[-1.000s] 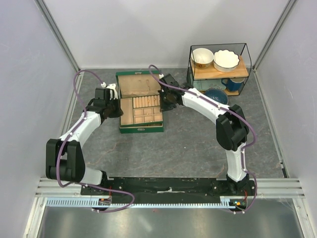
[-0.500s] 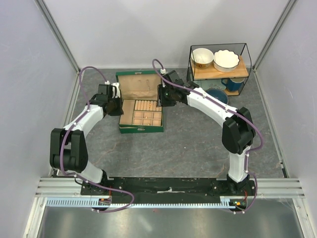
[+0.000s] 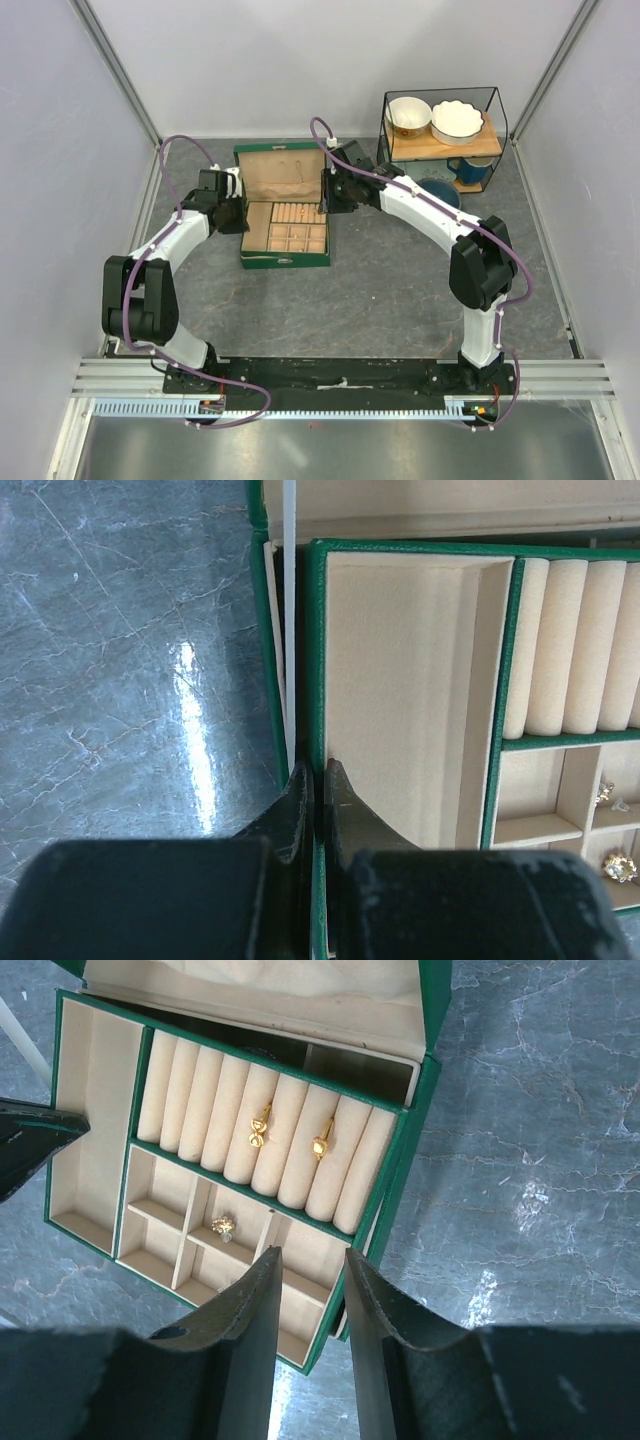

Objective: Organize the mixed jewelry

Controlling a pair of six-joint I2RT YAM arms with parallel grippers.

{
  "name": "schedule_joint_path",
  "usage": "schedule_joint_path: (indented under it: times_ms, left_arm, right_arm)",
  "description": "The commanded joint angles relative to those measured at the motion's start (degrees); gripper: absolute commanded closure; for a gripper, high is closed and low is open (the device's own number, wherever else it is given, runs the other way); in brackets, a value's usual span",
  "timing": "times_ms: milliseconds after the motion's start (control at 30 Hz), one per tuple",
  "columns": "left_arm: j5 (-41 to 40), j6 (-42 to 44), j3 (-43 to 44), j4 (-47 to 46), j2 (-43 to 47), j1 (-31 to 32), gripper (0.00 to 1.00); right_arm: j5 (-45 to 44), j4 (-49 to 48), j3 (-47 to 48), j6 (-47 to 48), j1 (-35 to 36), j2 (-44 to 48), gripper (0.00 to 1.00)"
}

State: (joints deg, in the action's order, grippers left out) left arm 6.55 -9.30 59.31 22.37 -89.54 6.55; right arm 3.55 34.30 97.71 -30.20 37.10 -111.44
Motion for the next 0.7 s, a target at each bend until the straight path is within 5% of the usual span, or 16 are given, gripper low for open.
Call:
schedule_joint_path:
  times_ms: [0,667]
  left_arm:
    - [0.2,-3.7,2.3,-1.5,0.0,-0.6,0.98]
    - [0.2,-5.5,1.1,-3.6,0.6,-0.5,0.98]
  right_arm:
    - [0.8,-1.3,-0.1,0.1,-0.2,2.2,0.62]
    - [1.4,-2.0,-0.3,0.4,-1.0,2.6,0.64]
